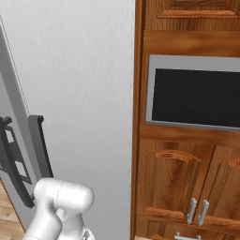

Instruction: Open the freezer door, pick up the ice cube tray from the freezer, and place it on the dining counter.

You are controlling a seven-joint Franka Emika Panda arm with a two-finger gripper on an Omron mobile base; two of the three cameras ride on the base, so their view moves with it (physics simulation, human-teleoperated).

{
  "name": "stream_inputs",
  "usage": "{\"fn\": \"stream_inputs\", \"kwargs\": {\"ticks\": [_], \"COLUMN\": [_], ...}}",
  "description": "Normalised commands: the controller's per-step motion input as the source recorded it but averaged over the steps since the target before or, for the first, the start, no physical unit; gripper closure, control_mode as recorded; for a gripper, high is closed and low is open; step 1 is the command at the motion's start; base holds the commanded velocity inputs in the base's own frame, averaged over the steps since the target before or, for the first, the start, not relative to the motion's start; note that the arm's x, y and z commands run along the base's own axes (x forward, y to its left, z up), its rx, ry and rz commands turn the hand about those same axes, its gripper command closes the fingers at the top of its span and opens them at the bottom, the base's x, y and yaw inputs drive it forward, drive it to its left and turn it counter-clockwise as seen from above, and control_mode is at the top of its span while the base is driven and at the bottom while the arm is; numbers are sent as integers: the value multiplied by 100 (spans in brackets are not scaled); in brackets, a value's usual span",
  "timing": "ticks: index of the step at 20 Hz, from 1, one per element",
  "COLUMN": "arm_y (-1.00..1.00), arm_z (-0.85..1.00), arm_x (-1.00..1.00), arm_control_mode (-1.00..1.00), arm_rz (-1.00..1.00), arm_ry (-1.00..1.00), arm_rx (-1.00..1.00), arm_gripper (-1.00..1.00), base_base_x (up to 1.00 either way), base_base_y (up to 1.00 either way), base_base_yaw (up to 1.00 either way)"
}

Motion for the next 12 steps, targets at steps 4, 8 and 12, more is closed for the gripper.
{"fn": "stream_inputs", "kwargs": {"ticks": [4,8,12], "arm_y": [-61,-57,-35], "arm_z": [0,0,0], "arm_x": [44,55,64], "arm_control_mode": [-100,-100,-100], "arm_rz": [0,11,11], "arm_ry": [0,0,0], "arm_rx": [4,7,9], "arm_gripper": [100,100,100], "base_base_x": [0,0,0], "base_base_y": [0,0,0], "base_base_yaw": [0,0,0]}}
